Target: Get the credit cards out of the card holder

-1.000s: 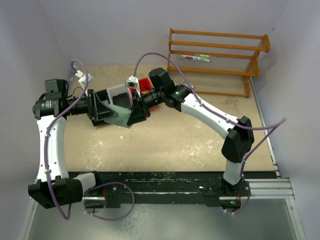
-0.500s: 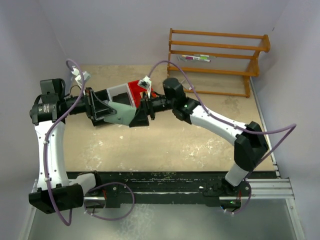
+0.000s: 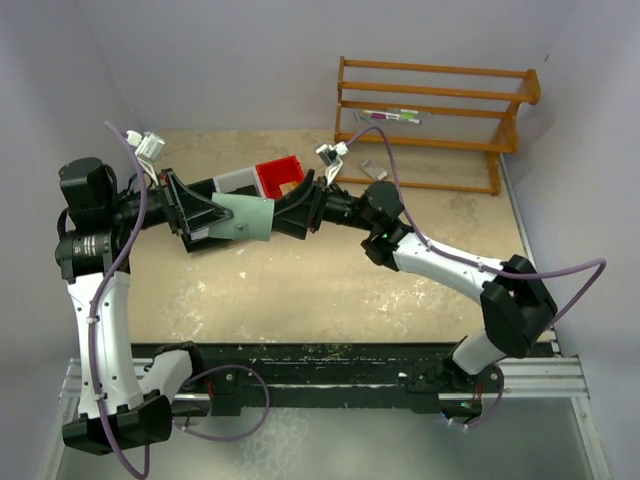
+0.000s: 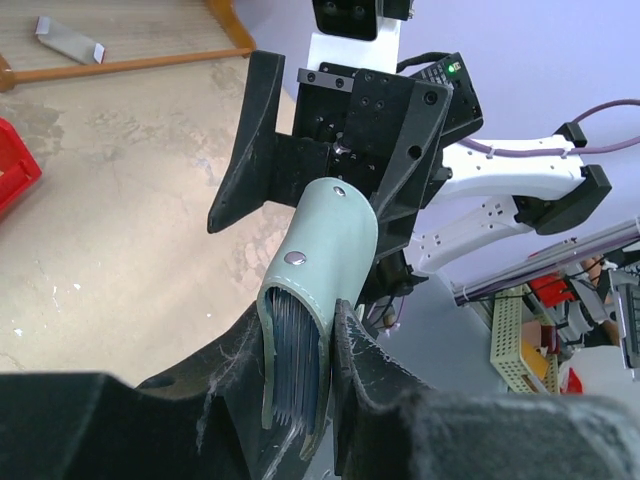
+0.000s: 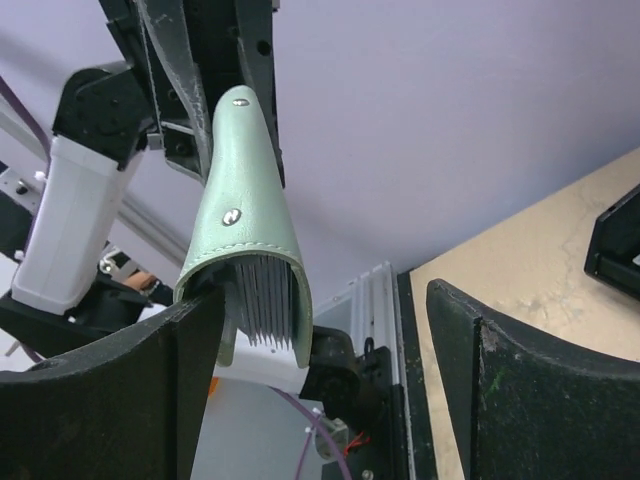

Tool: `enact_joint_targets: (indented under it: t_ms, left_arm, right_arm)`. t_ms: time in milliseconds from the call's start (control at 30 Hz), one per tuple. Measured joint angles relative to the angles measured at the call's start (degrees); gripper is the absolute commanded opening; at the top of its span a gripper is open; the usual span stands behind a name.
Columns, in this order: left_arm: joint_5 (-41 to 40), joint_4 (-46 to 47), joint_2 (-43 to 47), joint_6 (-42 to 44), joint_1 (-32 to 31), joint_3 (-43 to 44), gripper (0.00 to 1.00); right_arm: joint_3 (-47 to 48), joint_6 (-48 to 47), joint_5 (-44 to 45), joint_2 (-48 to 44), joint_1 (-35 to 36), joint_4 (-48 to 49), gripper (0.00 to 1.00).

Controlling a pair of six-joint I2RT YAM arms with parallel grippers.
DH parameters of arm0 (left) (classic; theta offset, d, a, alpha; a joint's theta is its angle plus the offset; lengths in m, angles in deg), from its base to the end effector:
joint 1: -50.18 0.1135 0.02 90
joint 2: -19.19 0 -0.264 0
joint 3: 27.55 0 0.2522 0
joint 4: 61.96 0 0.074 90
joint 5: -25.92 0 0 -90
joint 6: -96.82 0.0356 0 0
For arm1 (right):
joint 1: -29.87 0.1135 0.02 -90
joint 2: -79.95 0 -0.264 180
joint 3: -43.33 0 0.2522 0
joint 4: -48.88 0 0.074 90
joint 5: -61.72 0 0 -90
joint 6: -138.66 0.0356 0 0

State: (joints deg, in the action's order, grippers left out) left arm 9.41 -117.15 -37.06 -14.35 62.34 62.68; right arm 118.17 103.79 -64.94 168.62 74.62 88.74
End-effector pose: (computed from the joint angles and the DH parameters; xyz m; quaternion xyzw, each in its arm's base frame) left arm 0.1645 0.0005 0.4435 0.1341 0.7304 -0.5277 0.4125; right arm 0.2343 0.2621 0.3621 -0.2202 0.5249 0.7235 0.3907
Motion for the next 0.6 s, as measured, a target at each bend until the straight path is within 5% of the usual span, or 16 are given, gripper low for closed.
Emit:
enact_joint_targets:
  t_ms: [267,600]
  left_arm:
    - [-0.2,3.5,0.9,-5.0,0.0,-1.5,0.0]
    - [-1.4,3.3,0.5,-6.1,-0.2,-1.5,0.0]
  right_arm:
    - [-1.0,2.8,-0.3,0.4,-0.1,3.3,0.94]
    - [-16.0,1.7,0.3,-10.8,-5.9,2.8,0.99]
